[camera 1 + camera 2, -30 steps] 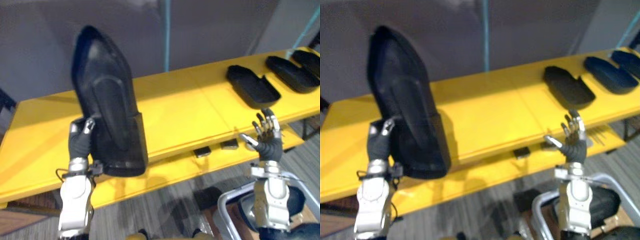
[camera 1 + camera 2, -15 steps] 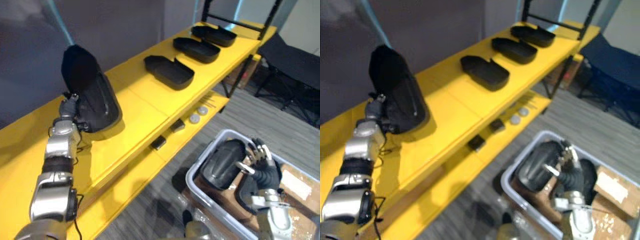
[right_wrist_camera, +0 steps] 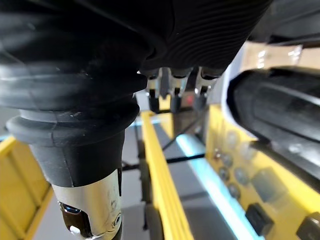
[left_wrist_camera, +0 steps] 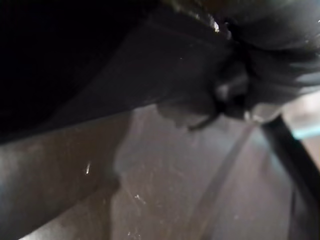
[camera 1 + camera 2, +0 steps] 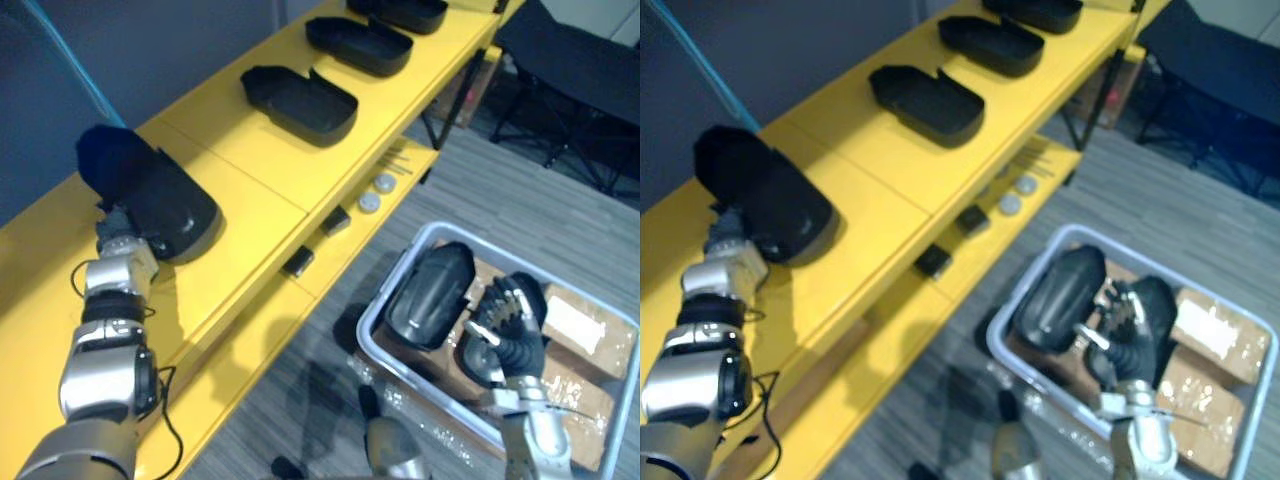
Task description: Walk over and take plastic housings, then place them on the shelf
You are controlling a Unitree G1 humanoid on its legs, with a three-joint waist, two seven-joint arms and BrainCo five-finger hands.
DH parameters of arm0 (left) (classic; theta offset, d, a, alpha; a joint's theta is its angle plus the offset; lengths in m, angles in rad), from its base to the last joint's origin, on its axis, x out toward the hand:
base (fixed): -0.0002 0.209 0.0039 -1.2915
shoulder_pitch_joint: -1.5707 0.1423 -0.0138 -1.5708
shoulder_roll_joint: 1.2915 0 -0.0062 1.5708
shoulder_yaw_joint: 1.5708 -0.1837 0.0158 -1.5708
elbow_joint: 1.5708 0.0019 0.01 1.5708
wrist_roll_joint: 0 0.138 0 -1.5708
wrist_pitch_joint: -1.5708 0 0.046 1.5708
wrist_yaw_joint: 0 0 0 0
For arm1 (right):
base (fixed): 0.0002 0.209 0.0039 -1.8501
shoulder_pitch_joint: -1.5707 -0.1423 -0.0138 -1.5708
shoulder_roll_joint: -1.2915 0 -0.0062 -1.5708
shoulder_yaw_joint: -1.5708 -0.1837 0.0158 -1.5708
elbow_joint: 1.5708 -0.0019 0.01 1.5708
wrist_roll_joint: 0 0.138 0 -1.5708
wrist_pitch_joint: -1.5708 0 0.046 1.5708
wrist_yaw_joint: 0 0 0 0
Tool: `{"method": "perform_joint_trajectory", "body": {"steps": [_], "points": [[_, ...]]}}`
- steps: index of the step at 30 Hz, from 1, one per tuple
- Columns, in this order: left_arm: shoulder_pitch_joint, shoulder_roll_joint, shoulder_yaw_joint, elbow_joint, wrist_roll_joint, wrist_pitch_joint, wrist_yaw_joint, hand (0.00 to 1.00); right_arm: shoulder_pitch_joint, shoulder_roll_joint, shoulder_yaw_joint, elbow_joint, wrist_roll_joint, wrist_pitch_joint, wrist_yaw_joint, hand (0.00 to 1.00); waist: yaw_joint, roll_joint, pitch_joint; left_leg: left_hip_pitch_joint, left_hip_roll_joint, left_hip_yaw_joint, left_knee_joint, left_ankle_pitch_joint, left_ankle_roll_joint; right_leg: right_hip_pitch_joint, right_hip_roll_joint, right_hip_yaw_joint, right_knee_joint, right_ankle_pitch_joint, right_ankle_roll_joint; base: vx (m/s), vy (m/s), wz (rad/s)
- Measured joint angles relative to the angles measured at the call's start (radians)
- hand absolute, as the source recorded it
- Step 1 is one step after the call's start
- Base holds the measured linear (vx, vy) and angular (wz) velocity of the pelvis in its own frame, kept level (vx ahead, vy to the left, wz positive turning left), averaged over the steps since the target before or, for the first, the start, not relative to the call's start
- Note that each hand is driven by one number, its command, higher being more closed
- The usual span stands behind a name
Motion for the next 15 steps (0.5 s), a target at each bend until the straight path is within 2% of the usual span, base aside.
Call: {"method": "perform_joint_trajectory", "body": {"steps": [5,6,15], "points": [[-0.035,0.005,0.000,0.028,-0.006,0.000,0.032,1.00,0.004,0.000,0.013,0.000,0.018,-0.001,-0.014,0.00,-0.005,0.003,0.019,-0.012,0.007,0.000,0.021,-0.003,0.003,-0.008,0.001,0.001,0.006,0.001,-0.001,-0.05,-0.035,-0.01],[-0.041,0.009,0.000,0.028,-0.006,0.000,0.032,0.00,0.003,-0.001,0.015,0.000,0.018,-0.001,-0.017,0.00,-0.005,0.003,0.028,-0.013,0.009,0.001,0.025,-0.005,0.002,-0.008,0.001,0.001,0.008,0.000,-0.001,-0.06,-0.031,-0.03],[-0.078,0.033,0.012,0.043,-0.046,0.004,0.035,0.00,0.001,-0.008,0.045,0.000,0.040,-0.005,-0.029,0.00,-0.011,0.009,0.053,-0.035,0.018,0.032,0.066,-0.019,0.005,-0.036,0.001,0.022,0.024,0.001,-0.002,-0.03,-0.018,-0.07]]}}
